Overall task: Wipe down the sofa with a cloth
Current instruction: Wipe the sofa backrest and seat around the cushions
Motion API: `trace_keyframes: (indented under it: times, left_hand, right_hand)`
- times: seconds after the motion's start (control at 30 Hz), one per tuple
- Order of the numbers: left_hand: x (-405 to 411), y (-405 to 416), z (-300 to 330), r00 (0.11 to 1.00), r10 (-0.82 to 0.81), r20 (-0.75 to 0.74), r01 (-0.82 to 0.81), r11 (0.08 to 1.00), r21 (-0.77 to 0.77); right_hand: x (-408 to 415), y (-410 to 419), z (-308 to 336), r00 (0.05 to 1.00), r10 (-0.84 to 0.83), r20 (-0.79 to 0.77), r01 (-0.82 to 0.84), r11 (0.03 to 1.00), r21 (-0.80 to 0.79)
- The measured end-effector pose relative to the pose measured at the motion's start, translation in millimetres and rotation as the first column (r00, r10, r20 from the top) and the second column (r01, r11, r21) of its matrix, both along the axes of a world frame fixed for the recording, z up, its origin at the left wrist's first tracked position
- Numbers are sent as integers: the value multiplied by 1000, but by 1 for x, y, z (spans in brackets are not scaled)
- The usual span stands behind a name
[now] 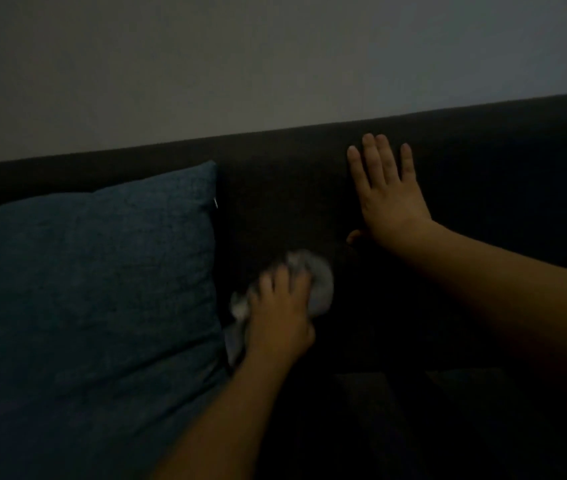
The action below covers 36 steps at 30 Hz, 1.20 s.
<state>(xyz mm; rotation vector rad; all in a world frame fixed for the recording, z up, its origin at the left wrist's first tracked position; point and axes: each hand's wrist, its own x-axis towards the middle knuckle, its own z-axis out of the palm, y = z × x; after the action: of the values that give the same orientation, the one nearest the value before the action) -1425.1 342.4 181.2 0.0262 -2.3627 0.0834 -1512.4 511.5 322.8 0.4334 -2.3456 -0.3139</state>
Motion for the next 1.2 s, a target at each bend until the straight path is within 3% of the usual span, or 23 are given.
trace_keyframes:
  times: [0.1,0.3,0.5,0.6,0.67,0.8,0.9,1.07,1.2]
  left_hand:
    - [13,11,-85,955,81,287,-97,994,41]
    - [0,11,-86,858,149,491,-170,985,-1]
    - [11,16,-49,759,117,640,-162,987,12]
    - [40,29,-14,664,33,747,-186,975,122]
    - [69,43,10,680,-45,731,-206,946,249]
    - [140,67,55,829,-81,554,-205,877,434]
    - [191,81,87,893,-97,440,-174,827,535]
    - [263,106,125,919,-105,381,-150,800,581]
    - [294,129,115,921,-99,378,-150,803,577]
  right_hand:
    - [-1,-2,-2,999,-11,-34,10,1000,-6]
    - [8,-1,-5,1000,19,-10,-20,999,-36]
    - [84,49,-50,949,79,304,-82,997,-3]
    - [133,90,-55,885,101,455,-84,995,-58]
    - [163,108,-48,831,115,544,-70,992,-102]
    - [219,128,-38,750,174,638,-67,980,-189]
    - [260,141,-35,756,171,632,-58,979,-196]
    - [301,157,-32,731,239,639,-60,956,-289]
    - [307,180,-41,779,207,592,-50,961,-270]
